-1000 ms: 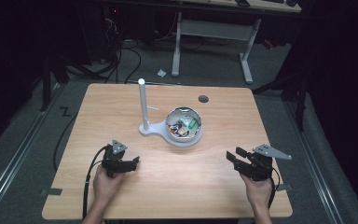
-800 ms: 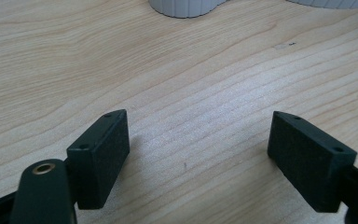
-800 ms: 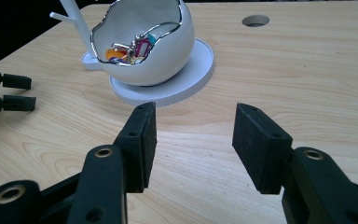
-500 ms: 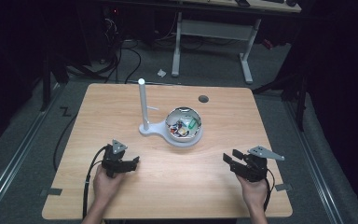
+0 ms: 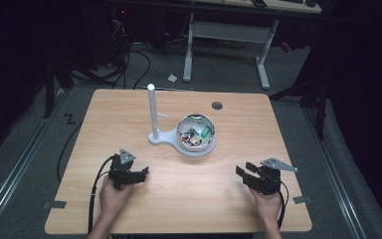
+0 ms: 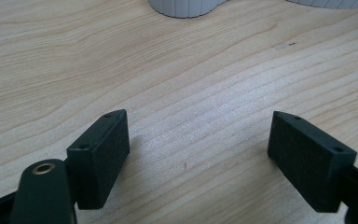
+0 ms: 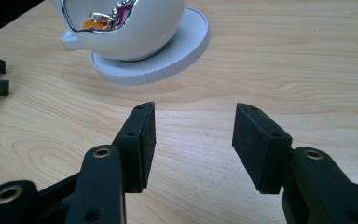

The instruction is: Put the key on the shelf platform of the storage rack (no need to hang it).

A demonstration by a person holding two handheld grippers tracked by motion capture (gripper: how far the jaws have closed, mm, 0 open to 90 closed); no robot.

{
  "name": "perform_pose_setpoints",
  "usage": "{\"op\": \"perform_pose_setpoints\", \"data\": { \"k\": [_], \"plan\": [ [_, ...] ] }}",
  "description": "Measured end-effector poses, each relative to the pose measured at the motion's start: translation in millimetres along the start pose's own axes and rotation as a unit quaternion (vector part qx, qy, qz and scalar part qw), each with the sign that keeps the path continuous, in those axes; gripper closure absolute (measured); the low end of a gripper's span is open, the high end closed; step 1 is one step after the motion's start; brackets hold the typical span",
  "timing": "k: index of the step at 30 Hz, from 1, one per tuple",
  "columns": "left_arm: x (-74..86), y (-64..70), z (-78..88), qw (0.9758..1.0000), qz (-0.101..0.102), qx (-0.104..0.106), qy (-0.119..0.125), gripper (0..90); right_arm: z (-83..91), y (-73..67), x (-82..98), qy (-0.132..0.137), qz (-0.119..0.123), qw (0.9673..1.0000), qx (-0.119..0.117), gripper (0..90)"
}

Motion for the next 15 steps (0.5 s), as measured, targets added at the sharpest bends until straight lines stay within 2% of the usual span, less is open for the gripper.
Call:
{"op": "perform_pose_setpoints", "data": {
  "k": [15],
  "plan": [
    [0.0, 0.1, -0.1, 1.0, 0.001, 0.0, 0.0, 21.0, -16.4, 11.0, 15.9, -0.019, -0.007, 0.9996, 0.019, 49.3]
  ]
}}
Point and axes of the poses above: each handheld gripper's, and its own axes: z roughly backward along the jaws, x roughly out of its underside, y roughly to its right, the point moved 9 cm from there along -z, roughly forward along the jaws, and after that the axes turned 8 degrees about -z, right-handed, at the moved point
